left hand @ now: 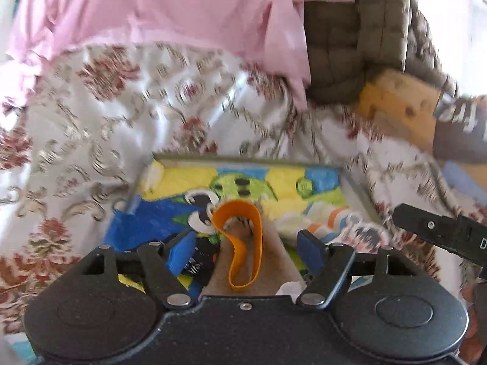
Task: Organize soft objects
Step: 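Open the left tool over the tray while the right tool releases the packet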
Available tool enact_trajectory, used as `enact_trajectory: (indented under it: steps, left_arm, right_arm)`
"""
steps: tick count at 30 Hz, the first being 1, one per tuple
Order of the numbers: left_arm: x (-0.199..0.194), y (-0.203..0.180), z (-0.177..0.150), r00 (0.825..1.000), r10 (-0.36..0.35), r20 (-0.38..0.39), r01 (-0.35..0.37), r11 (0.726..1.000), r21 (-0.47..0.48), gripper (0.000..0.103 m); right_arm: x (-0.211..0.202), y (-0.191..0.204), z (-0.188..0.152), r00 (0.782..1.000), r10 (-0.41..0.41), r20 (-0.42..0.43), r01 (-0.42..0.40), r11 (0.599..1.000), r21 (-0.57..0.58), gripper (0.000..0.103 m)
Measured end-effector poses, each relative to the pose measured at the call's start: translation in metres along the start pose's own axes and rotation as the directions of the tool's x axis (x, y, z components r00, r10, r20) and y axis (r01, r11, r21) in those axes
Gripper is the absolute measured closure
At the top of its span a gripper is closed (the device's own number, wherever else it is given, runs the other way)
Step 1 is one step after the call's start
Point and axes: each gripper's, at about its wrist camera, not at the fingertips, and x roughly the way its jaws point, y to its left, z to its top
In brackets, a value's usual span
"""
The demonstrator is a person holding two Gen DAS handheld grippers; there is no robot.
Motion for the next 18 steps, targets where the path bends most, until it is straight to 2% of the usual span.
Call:
enact_trajectory:
  steps: [3,7,12,18]
  left_arm:
    - [-0.035,-0.002,-0.001,0.997,0.014,0.072,-0.014,1.000,-0.002,0.023]
    - [-0.085,-0.003,-0.007,0.984,0.039,0.175,-0.036,0.999,-0.023,0.013]
    - [-0.137,-0.002,-0.024,0.970,0.066,0.233,-0.053,0.997,-0.059,0.007]
    - [-0.187,-0.001,-0.062,0.964,0.075,0.257,-0.058,0.996,-0.073,0.006]
  right_arm:
    - [-0.029,0.009,0.000,1.000,0.009,0.029,-0.009,1.000,0.001,0.000]
    - [-0.065,0.026,-0.002,0.998,0.026,0.064,-0.024,0.999,-0.035,0.000]
    - [-0.109,0.048,-0.014,0.994,0.028,0.107,-0.018,0.995,-0.094,0.000]
    - [-0.152,0.054,-0.040,0.996,0.049,0.075,-0.042,0.995,-0.089,0.000]
